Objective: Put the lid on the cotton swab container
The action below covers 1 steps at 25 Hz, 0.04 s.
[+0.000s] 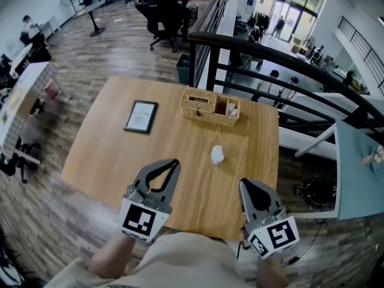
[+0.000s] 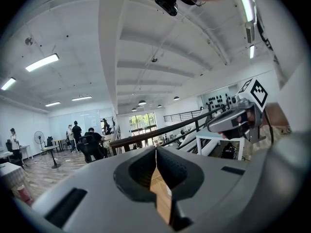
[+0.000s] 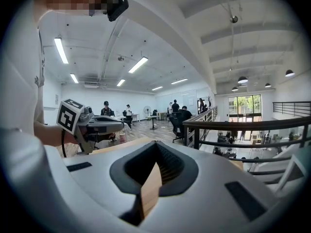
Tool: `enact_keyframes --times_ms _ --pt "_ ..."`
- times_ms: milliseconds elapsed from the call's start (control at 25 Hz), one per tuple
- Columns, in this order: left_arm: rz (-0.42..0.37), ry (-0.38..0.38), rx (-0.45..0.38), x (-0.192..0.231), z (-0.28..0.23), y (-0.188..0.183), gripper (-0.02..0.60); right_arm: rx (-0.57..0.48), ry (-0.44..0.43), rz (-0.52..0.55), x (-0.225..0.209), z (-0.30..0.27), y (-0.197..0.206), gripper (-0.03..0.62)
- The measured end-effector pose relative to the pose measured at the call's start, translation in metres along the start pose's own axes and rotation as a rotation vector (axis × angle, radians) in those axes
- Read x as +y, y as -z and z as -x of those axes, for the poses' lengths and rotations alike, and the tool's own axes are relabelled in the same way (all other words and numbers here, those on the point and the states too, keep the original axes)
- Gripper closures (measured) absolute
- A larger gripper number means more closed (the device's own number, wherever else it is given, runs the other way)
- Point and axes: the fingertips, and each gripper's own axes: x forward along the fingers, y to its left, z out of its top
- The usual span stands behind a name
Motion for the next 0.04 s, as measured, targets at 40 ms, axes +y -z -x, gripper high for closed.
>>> enact_keyframes --times_ms 40 --pt "0.004 0.005 0.003 0.0001 -0.0009 0.0007 0.558 -0.001 0.000 0.001 -0.0003 -0.0017 0.0002 0.568"
